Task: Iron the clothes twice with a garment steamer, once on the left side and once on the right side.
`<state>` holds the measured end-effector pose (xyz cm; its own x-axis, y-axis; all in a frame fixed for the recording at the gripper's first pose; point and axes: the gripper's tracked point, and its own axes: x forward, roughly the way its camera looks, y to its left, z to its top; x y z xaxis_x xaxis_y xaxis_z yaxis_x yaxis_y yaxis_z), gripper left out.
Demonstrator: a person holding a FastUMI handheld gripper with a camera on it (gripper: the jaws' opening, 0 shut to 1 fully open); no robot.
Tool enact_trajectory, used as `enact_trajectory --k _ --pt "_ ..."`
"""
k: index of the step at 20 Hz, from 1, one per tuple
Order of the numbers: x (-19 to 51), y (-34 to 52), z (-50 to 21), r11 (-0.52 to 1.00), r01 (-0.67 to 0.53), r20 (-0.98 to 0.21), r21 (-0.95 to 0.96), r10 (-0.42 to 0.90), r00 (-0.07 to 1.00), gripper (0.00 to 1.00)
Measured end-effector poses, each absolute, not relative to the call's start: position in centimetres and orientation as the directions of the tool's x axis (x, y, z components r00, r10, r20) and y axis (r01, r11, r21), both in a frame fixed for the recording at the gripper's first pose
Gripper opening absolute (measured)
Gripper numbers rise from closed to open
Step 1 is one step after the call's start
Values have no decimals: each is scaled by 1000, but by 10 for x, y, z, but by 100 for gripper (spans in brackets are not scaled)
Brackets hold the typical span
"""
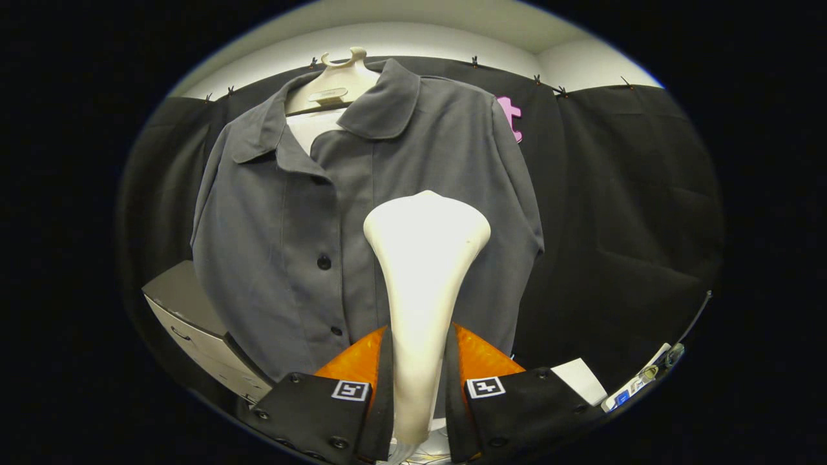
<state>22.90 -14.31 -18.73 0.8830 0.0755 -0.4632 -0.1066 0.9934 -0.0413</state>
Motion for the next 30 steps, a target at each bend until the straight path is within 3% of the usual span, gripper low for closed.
enact_trajectory --k 30 --pt "149 -148 -374 997 -71 -698 13 60 714 41"
